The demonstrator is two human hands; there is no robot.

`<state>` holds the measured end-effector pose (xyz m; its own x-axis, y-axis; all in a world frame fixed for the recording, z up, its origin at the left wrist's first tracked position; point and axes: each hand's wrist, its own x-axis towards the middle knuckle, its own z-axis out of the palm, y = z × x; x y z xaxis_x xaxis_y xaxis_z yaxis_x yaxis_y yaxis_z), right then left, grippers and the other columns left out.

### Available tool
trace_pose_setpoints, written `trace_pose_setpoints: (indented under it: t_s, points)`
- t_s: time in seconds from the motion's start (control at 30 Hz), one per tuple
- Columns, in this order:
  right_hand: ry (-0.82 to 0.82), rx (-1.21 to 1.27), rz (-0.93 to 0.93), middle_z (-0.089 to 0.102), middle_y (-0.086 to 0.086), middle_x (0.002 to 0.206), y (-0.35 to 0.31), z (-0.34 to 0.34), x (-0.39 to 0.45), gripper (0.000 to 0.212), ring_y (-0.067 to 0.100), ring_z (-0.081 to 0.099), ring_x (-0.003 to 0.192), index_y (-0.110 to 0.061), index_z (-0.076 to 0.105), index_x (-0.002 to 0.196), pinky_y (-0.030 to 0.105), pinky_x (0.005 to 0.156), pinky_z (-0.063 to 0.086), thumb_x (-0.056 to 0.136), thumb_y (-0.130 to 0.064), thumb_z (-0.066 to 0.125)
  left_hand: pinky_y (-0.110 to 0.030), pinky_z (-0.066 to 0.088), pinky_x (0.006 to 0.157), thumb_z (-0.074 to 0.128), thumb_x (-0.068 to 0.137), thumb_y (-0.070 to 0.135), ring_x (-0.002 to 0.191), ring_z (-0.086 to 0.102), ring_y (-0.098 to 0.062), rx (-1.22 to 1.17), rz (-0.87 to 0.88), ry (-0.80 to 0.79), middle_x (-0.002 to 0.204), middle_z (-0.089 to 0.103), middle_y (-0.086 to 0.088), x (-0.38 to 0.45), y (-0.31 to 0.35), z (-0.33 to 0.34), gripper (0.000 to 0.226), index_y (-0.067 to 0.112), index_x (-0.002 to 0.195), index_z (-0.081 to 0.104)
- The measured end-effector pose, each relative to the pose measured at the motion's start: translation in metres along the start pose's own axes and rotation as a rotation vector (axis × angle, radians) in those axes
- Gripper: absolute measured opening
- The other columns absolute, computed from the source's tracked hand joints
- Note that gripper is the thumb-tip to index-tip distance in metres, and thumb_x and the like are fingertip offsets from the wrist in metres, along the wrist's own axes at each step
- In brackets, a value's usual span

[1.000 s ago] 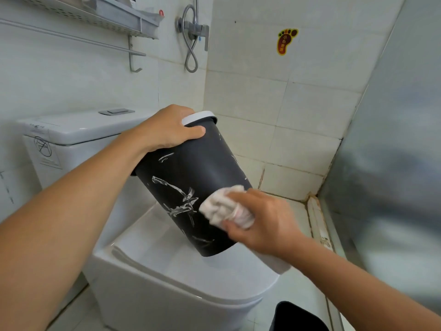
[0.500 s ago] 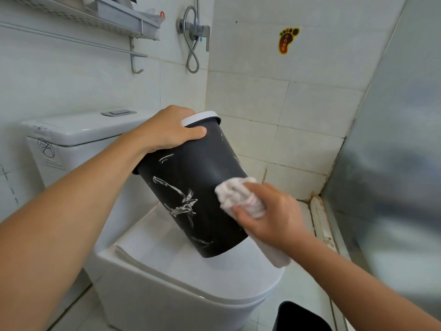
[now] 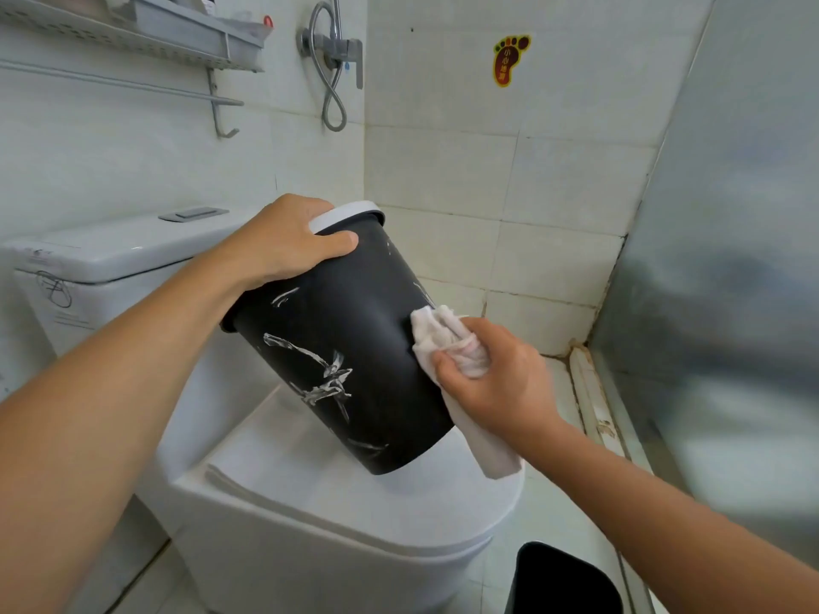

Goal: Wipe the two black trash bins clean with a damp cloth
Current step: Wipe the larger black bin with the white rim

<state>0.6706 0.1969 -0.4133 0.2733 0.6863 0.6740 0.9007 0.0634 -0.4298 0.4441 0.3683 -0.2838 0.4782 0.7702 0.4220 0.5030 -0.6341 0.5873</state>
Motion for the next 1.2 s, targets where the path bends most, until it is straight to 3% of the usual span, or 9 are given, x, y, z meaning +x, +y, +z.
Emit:
trace_pose_setpoints:
  t_s: [0.13, 0.23, 0.43, 0.6, 0.67, 0.87, 0.97, 1.07, 1.2]
  points:
    - [-0.019, -0.019, -0.170, 0.067, -0.014, 0.094, -0.003, -0.004, -0.023, 0.042, 0.013, 0.063, 0.072, -0.034, 0.065, 0.114, 0.038, 0.059, 0.056, 0.083, -0.062, 0.065, -0.039, 0.048, 0.075, 0.069, 0.093, 0.046, 0.089, 0.066, -0.029, 0.046, 0.037, 0.021, 0.088, 0.069, -0.004, 0.001, 0.006, 0.004, 0.031, 0.017, 0.083, 0.066]
    - [-0.118, -0.046, -0.313, 0.064, -0.013, 0.091, 0.002, -0.008, -0.040, 0.045, 0.013, 0.062, 0.069, -0.034, 0.066, 0.117, 0.036, 0.054, 0.054, 0.081, -0.061, 0.066, -0.043, 0.052, 0.078, 0.070, 0.093, 0.046, 0.087, 0.067, -0.028, 0.050, 0.029, 0.008, 0.086, 0.070, -0.002, 0.002, 0.008, 0.005, 0.029, 0.019, 0.082, 0.067]
    - [0.023, 0.033, 0.071, 0.067, -0.014, 0.086, 0.007, -0.004, 0.001, 0.034, 0.009, 0.063, 0.074, -0.036, 0.065, 0.101, 0.033, 0.064, 0.051, 0.081, -0.063, 0.065, -0.044, 0.054, 0.082, 0.069, 0.093, 0.045, 0.087, 0.067, -0.027, 0.060, 0.032, -0.003, 0.088, 0.071, -0.003, -0.001, 0.015, 0.005, 0.027, 0.019, 0.085, 0.068]
    - [-0.090, -0.072, -0.403, 0.065, -0.012, 0.095, 0.006, -0.002, -0.035, 0.048, 0.017, 0.062, 0.071, -0.033, 0.066, 0.120, 0.033, 0.053, 0.052, 0.082, -0.062, 0.068, -0.051, 0.055, 0.085, 0.068, 0.091, 0.048, 0.092, 0.068, -0.032, 0.075, -0.013, 0.027, 0.092, 0.072, -0.009, 0.000, 0.014, 0.005, 0.034, 0.013, 0.091, 0.069]
    - [-0.121, -0.145, -0.470, 0.063, -0.012, 0.092, 0.016, -0.002, -0.034, 0.050, 0.017, 0.061, 0.070, -0.033, 0.067, 0.123, 0.033, 0.050, 0.051, 0.083, -0.062, 0.068, -0.052, 0.055, 0.085, 0.068, 0.090, 0.046, 0.092, 0.068, -0.035, 0.068, -0.023, 0.034, 0.092, 0.071, -0.012, -0.001, 0.012, 0.005, 0.036, 0.010, 0.090, 0.068]
    - [-0.005, 0.042, 0.054, 0.067, -0.016, 0.091, 0.008, 0.000, 0.008, 0.043, 0.009, 0.064, 0.076, -0.038, 0.066, 0.113, 0.037, 0.066, 0.056, 0.081, -0.067, 0.063, -0.048, 0.055, 0.082, 0.070, 0.093, 0.042, 0.091, 0.069, -0.032, 0.022, -0.002, 0.005, 0.091, 0.072, -0.009, -0.004, 0.009, 0.001, 0.029, 0.013, 0.090, 0.069]
    - [0.026, -0.027, -0.159, 0.066, -0.014, 0.093, -0.001, -0.001, -0.007, 0.045, 0.015, 0.063, 0.072, -0.033, 0.065, 0.112, 0.034, 0.058, 0.053, 0.080, -0.065, 0.063, -0.043, 0.051, 0.076, 0.069, 0.093, 0.043, 0.090, 0.067, -0.031, 0.049, -0.006, 0.032, 0.088, 0.071, -0.007, -0.002, 0.009, 0.003, 0.030, 0.014, 0.087, 0.067]
    - [-0.125, -0.084, -0.459, 0.061, -0.011, 0.090, -0.003, 0.005, -0.032, 0.046, 0.019, 0.062, 0.069, -0.034, 0.066, 0.117, 0.029, 0.051, 0.047, 0.079, -0.059, 0.069, -0.046, 0.053, 0.078, 0.069, 0.094, 0.043, 0.090, 0.067, -0.031, 0.062, -0.021, 0.046, 0.089, 0.071, -0.008, -0.001, 0.008, 0.004, 0.030, 0.013, 0.088, 0.067]
    - [-0.008, 0.024, -0.142, 0.067, -0.014, 0.090, -0.003, 0.005, -0.004, 0.046, 0.014, 0.064, 0.073, -0.036, 0.065, 0.112, 0.032, 0.060, 0.053, 0.078, -0.067, 0.061, -0.045, 0.054, 0.079, 0.070, 0.095, 0.039, 0.087, 0.068, -0.029, 0.019, 0.024, 0.020, 0.090, 0.073, -0.007, -0.004, 0.006, 0.004, 0.025, 0.015, 0.090, 0.070]
